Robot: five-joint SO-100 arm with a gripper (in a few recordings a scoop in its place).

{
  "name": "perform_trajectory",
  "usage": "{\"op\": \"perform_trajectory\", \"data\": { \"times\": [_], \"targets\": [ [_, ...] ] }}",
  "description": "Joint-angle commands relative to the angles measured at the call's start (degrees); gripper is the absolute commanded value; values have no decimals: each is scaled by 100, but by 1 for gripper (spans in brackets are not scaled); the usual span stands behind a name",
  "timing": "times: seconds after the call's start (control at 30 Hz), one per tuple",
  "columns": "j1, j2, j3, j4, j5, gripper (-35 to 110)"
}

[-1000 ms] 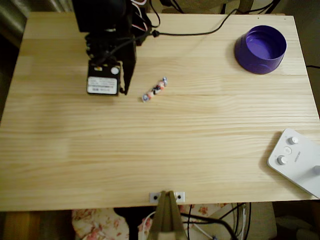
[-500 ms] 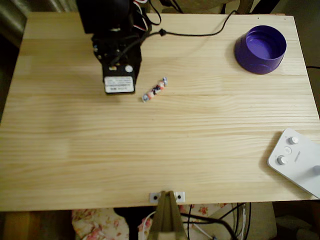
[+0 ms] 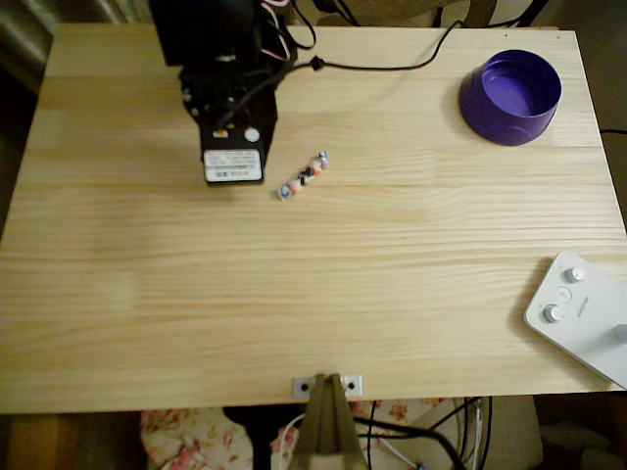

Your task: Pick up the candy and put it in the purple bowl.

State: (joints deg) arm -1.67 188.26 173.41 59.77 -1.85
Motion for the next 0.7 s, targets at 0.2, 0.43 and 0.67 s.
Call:
{"op": "perform_trajectory", "data": {
  "times": [0.2,0.43,0.67],
  "targets": [
    [9,79,-88,35,0,-1],
    [9,79,-88,35,0,-1],
    [0,79,-88,35,-26,-1]
  ]
}}
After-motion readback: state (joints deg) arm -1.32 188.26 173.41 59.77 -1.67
